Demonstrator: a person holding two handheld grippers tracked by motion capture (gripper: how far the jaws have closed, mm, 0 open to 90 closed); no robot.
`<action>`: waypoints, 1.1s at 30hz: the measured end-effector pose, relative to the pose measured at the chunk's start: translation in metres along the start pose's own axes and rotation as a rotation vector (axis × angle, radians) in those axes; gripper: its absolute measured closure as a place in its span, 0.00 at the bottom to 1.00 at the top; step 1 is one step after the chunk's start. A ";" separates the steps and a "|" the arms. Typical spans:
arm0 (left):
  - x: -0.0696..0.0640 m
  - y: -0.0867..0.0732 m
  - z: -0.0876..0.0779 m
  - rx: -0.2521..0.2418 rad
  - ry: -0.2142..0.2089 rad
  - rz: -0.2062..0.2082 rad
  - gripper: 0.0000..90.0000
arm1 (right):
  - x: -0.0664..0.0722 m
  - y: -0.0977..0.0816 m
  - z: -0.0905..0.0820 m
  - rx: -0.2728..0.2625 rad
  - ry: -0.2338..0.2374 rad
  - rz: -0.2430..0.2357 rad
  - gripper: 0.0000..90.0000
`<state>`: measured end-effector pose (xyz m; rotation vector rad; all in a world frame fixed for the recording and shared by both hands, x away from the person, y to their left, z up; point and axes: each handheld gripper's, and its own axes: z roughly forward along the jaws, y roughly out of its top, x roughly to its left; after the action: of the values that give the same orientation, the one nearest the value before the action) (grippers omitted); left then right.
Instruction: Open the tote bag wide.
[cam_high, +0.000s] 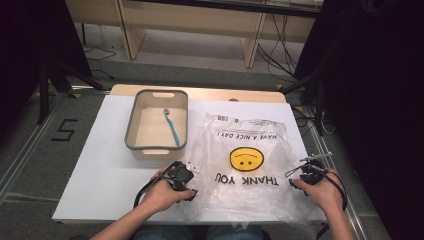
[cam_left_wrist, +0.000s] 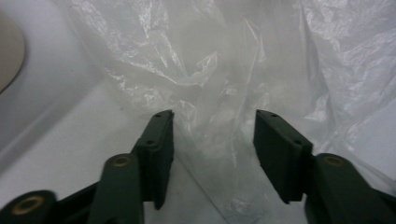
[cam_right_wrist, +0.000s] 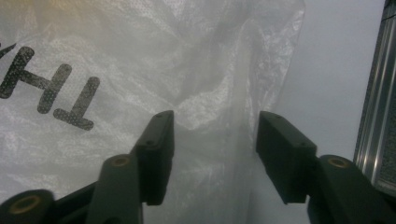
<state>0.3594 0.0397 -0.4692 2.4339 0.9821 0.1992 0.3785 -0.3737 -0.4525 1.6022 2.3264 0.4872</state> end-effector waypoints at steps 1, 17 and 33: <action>0.001 0.000 0.001 0.006 0.013 0.007 0.65 | 0.000 0.000 0.000 0.007 0.007 -0.003 0.67; 0.002 0.005 0.004 -0.017 0.060 0.064 0.99 | 0.001 -0.002 0.001 0.034 0.054 0.023 1.00; 0.015 0.046 -0.006 -0.169 0.177 0.052 0.99 | -0.001 -0.006 -0.007 -0.026 0.066 0.114 1.00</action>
<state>0.3968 0.0244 -0.4420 2.3178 0.9354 0.5034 0.3710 -0.3770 -0.4485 1.7379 2.2744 0.6015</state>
